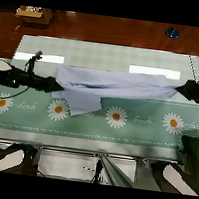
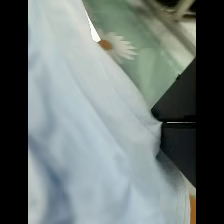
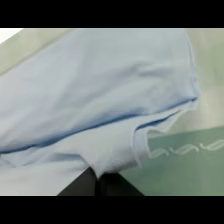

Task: Fold the shirts.

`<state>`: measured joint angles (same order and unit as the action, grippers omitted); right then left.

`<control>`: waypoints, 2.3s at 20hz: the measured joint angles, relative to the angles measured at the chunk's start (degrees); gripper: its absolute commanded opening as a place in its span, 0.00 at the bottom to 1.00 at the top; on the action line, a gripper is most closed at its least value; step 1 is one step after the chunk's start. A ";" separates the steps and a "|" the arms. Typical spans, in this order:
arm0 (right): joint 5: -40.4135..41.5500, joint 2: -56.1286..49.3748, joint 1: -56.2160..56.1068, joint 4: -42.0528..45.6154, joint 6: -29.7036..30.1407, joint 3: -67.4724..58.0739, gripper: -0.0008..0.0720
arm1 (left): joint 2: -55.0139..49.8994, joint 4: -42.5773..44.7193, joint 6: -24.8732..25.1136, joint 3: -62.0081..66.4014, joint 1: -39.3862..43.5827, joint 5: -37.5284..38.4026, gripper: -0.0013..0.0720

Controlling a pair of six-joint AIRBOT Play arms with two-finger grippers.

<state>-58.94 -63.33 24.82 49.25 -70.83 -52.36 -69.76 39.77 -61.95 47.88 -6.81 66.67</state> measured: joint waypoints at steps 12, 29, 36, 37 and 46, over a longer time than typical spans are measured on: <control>22.53 -21.05 -11.82 -2.97 -2.75 -13.38 0.05 | -19.28 -0.85 -4.02 27.04 0.02 -2.21 0.05; 21.92 -24.13 -5.14 9.86 -6.03 -16.35 0.77 | -28.89 -0.72 -7.10 34.75 -9.22 6.88 0.72; 9.55 -29.46 1.16 0.50 -5.25 -16.35 0.83 | -26.64 -0.76 -7.72 34.97 -10.91 11.28 0.72; 8.81 -30.71 0.96 -2.38 -4.33 -16.35 0.83 | -26.58 -0.74 -7.72 34.97 -10.60 11.41 0.68; 14.53 -37.99 -7.50 -17.38 -0.70 -16.44 0.54 | -26.36 -0.76 -7.74 34.97 -8.02 11.91 0.65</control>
<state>-44.40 -101.32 17.32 31.88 -71.53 -68.79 -96.12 39.00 -69.69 82.85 -14.83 78.59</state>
